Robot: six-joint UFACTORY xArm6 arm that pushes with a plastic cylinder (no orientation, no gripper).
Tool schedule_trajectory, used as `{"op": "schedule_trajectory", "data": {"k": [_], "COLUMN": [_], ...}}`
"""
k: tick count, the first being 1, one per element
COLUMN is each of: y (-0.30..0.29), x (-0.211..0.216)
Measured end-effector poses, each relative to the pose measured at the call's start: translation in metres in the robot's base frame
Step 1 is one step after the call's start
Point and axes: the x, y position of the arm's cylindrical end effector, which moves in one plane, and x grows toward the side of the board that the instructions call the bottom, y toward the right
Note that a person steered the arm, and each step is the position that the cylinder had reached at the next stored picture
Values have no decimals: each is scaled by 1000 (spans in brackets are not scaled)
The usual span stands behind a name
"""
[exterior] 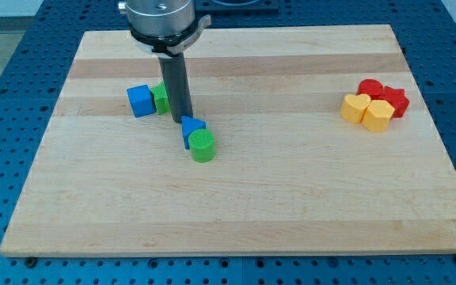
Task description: Move the blue cube up a bit
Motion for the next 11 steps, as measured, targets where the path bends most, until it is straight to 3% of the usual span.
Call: {"op": "schedule_trajectory", "data": {"k": [4,11], "y": [-60,-74], "x": [0,-12]}}
